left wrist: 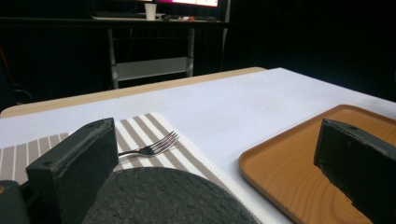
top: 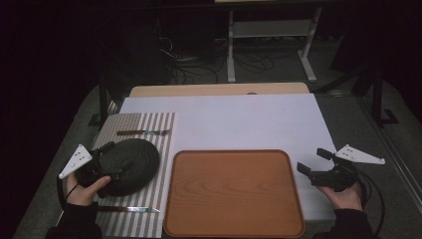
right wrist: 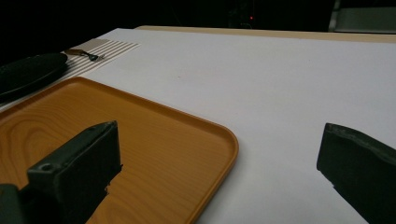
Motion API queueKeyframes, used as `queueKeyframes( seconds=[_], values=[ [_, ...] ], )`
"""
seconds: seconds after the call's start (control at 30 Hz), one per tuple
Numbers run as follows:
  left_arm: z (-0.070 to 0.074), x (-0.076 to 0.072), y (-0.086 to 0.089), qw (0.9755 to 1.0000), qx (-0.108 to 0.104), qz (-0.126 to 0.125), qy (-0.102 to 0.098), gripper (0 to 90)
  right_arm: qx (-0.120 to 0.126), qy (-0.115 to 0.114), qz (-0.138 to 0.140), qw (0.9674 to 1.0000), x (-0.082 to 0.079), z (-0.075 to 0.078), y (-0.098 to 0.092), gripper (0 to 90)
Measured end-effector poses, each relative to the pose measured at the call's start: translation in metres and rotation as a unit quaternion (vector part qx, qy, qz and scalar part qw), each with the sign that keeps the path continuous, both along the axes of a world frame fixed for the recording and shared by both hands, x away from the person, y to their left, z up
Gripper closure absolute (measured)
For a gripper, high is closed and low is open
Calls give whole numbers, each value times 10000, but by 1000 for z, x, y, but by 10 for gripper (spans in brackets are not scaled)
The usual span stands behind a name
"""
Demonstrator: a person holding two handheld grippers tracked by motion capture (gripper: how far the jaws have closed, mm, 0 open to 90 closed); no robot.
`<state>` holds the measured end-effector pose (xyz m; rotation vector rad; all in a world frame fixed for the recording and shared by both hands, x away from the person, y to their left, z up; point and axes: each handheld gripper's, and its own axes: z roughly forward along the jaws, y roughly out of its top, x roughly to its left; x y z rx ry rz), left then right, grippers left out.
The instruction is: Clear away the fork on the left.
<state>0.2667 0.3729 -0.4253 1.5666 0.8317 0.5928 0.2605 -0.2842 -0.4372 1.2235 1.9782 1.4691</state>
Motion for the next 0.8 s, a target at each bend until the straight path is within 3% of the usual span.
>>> queueKeyframes(
  seconds=[0.4, 0.8],
  values=[
    [-2, -1, -1, 9999, 137, -61, 8, 0, 20, -14, 8, 10000, -1, 1, 0, 0],
    [-5, -3, 1, 9997, 238, 77, 68, 0, 45, -25, 23, 10000, 0, 1, 1, 0]
  ],
)
